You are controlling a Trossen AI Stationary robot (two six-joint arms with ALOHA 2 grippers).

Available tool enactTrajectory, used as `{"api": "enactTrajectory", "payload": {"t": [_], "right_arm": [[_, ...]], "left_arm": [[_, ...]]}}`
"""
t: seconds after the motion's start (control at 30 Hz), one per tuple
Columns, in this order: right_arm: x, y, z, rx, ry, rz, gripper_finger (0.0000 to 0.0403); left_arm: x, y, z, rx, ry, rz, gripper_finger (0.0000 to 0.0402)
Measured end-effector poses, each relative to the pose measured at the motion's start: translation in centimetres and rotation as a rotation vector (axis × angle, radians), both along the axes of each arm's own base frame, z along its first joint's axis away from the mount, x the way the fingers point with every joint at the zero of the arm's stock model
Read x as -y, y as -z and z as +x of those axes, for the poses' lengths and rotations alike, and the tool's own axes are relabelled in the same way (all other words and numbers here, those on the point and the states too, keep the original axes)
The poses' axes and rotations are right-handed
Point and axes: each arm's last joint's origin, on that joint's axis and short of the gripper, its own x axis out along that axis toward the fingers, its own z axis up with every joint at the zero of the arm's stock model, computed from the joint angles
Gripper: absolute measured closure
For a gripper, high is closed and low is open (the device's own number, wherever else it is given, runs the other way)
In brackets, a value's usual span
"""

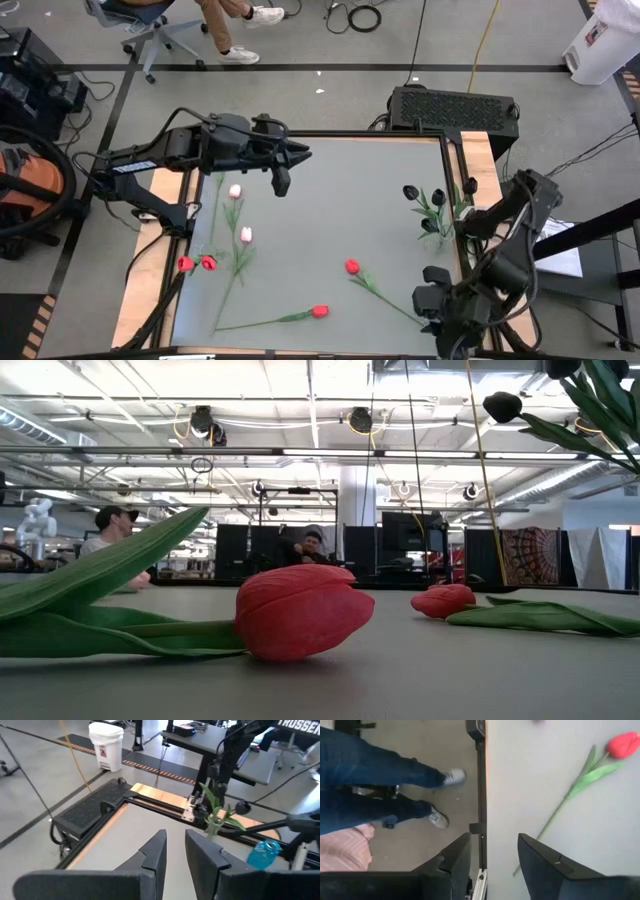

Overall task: Sort flowers into vase by color
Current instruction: Put the right red tulip into the left transparent vase

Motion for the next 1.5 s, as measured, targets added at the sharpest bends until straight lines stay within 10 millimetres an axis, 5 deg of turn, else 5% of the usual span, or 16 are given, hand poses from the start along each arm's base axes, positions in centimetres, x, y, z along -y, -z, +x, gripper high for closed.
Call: {"api": "enactTrajectory", "payload": {"t": [0.7, 0.93, 1.27, 1.5], "right_arm": [[-4.0, 7.7, 3.7, -0.215, 0.243, -0.121, 0.0250], [-3.3, 8.4, 5.0, -0.160, 0.379, -0.171, 0.0250], [-1.3, 8.5, 6.6, -0.116, 0.491, -0.228, 0.0250], [-0.9, 10.3, 6.3, -0.126, 0.558, -0.268, 0.0250]], "left_arm": [[0.6, 0.6, -0.1, -0.060, 0.134, -0.047, 0.0324], [0.6, 1.5, -0.6, -0.162, 0.132, -0.054, 0.0324], [0.6, 0.1, -2.4, -0.105, 0.136, -0.052, 0.0324], [0.7, -0.9, -4.1, -0.060, 0.165, -0.060, 0.0324]]}}
